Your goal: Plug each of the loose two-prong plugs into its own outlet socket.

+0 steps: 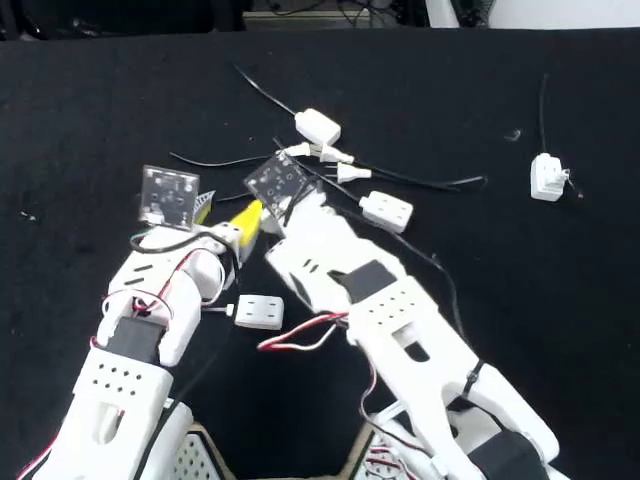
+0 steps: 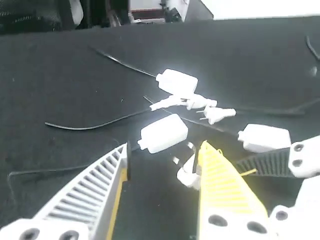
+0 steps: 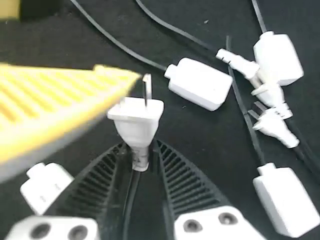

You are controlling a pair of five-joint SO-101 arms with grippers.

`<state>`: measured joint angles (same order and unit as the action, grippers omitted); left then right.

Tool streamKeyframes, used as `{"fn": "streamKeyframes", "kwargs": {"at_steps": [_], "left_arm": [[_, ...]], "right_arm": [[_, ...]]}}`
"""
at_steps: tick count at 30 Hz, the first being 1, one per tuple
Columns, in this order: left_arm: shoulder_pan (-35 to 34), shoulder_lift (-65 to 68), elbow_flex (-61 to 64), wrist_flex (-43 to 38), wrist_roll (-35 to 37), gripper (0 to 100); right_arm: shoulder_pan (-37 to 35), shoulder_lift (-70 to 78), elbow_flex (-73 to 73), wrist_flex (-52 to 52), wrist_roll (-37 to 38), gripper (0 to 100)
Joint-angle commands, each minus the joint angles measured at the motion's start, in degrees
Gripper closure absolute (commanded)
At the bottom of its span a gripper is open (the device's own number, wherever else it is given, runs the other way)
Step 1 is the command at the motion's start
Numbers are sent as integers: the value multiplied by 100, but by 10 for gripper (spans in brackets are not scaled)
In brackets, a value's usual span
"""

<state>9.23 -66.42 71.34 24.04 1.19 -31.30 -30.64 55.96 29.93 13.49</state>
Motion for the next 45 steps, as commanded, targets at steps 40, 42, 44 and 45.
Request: {"fn": "streamKeyframes", "kwargs": {"at_steps": [40,42,44,45], "left_arm": [[-1305,-132,-347,580,-316,772],[-1218,-132,-365,826,-316,772],[-910,-132,-347,1152,-316,772],[-752,-132,-347,1301,-316,772]], "right_arm": [[-985,-1024,-259,1336,255,988],[-985,-1024,-259,1284,246,988],[-985,-1024,-259,1275,246,988],[-985,-1024,-259,1275,246,988]]}}
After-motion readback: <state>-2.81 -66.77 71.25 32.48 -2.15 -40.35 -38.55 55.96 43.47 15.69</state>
